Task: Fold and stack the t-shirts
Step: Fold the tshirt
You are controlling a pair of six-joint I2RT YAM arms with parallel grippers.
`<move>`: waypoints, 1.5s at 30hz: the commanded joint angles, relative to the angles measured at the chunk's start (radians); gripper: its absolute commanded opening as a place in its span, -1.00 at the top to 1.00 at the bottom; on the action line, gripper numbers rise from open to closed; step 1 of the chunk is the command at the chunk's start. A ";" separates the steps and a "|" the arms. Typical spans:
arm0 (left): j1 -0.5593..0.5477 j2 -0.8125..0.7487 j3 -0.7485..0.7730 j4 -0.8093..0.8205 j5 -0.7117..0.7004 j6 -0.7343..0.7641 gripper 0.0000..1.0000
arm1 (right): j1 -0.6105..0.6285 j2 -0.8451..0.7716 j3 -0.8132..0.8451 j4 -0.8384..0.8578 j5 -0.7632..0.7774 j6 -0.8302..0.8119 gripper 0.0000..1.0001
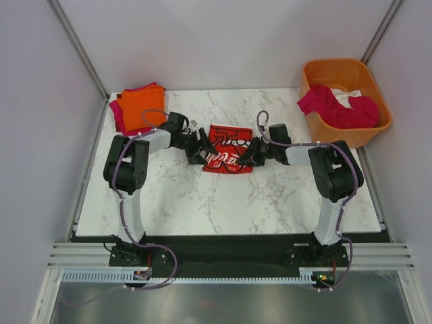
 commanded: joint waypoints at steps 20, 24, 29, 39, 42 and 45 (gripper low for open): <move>-0.007 -0.083 0.241 0.060 -0.091 0.091 -0.68 | -0.008 -0.255 0.047 -0.112 -0.044 -0.092 0.37; -0.031 0.036 0.307 0.111 -0.047 0.060 -0.68 | -0.009 -0.244 -0.045 -0.104 -0.024 -0.118 1.00; -0.042 0.113 0.363 0.142 -0.027 0.032 -0.67 | -0.009 -0.160 -0.113 -0.026 -0.031 -0.104 1.00; -0.008 0.080 0.325 0.078 -0.238 0.106 -0.74 | -0.016 -0.112 -0.154 -0.033 -0.053 -0.108 1.00; -0.008 -0.006 0.364 0.022 -0.306 0.164 -0.92 | -0.016 -0.170 -0.105 -0.122 -0.008 -0.170 1.00; 0.001 -0.043 0.450 -0.128 -0.416 0.212 -0.99 | -0.017 -0.236 -0.041 -0.239 0.015 -0.204 0.99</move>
